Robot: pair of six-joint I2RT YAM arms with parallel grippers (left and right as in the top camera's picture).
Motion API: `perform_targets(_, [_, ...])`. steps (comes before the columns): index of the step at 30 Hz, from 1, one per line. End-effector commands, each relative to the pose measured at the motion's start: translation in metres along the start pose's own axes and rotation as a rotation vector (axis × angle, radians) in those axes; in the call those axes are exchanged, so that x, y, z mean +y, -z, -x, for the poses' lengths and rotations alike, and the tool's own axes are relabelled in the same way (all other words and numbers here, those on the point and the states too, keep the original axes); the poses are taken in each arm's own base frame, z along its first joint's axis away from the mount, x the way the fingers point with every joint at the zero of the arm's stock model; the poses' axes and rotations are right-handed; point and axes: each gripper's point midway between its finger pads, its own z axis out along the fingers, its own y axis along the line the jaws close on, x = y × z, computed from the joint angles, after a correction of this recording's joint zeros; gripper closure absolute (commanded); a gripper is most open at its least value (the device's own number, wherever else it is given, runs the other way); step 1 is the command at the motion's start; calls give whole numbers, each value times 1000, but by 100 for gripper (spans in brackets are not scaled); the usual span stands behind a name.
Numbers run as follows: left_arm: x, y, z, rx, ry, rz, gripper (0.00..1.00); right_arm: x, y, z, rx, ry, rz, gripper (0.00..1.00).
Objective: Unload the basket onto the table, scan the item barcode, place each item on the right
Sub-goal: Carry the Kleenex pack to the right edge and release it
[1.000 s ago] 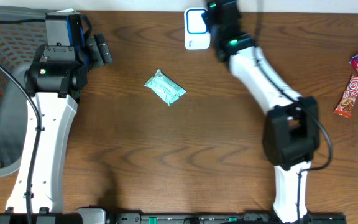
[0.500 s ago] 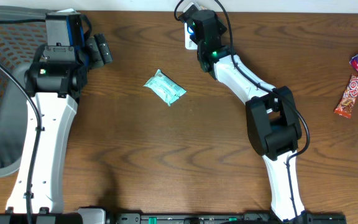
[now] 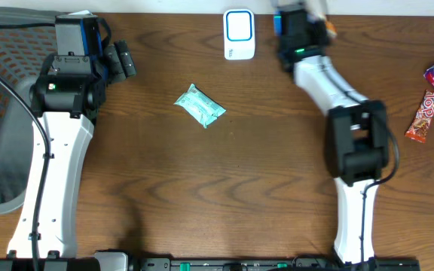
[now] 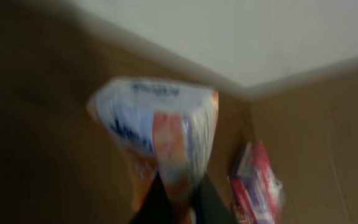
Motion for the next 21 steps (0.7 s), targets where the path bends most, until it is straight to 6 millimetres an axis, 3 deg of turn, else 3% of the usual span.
perform_targets(1, [4, -3, 0, 4, 15, 18, 2, -59, -30, -53, 177, -153, -118, 99])
perform_targets(7, [4, -3, 0, 4, 15, 18, 2, -114, -73, -152, 444, -279, -189, 99])
perform_targets(8, [4, -3, 0, 4, 15, 18, 2, -125, -81, -173, 495, -304, -189, 92])
perform_targets(12, [4, -3, 0, 4, 15, 18, 2, -134, -95, -196, 539, -356, -151, 26])
perform_targets(13, [4, -3, 0, 4, 15, 18, 2, -135, -97, -200, 546, -365, -141, 1])
perform_targets(17, [4, -3, 0, 4, 15, 18, 2, -134, -98, -202, 550, -368, -130, 1])
perform_targets(21, [4, -3, 0, 4, 15, 18, 2, -120, -91, -185, 517, -360, -81, 1])
